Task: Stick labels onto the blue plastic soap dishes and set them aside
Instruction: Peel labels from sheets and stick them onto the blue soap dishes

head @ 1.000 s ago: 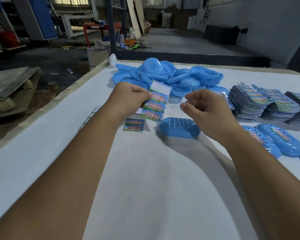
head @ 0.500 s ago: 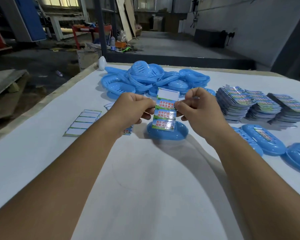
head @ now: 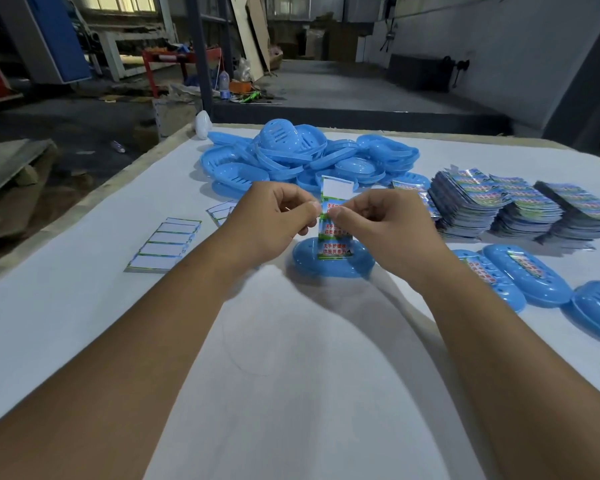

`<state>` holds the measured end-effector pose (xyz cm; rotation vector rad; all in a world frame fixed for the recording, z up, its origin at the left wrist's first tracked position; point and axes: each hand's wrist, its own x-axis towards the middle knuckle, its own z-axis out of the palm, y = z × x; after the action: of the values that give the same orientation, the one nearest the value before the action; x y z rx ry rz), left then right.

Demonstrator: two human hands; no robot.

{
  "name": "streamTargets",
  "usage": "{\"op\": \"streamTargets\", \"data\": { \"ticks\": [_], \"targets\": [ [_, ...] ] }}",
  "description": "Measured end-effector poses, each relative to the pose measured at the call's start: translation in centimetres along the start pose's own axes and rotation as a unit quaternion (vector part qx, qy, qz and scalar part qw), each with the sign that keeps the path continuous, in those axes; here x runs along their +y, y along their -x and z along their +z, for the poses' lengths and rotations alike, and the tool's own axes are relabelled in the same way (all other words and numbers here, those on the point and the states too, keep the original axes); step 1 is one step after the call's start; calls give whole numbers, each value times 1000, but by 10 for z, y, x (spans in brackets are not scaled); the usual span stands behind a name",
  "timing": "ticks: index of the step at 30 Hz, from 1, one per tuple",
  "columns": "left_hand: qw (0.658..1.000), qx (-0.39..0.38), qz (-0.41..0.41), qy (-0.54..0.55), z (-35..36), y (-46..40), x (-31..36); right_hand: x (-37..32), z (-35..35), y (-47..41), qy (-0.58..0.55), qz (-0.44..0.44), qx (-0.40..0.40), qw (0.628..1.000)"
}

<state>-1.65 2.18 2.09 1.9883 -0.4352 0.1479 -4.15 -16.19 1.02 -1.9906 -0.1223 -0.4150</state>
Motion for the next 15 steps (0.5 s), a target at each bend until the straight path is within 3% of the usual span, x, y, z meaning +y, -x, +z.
{"op": "streamTargets", "data": {
  "ticks": [8,15],
  "targets": [
    [998,-13,51,-25,4,-2,-4,-6,1,3,-19,12,-17,1000],
    [998,7,49,-32,8,-1,-1,-11,2,4,-10,21,14,1000]
  ]
}}
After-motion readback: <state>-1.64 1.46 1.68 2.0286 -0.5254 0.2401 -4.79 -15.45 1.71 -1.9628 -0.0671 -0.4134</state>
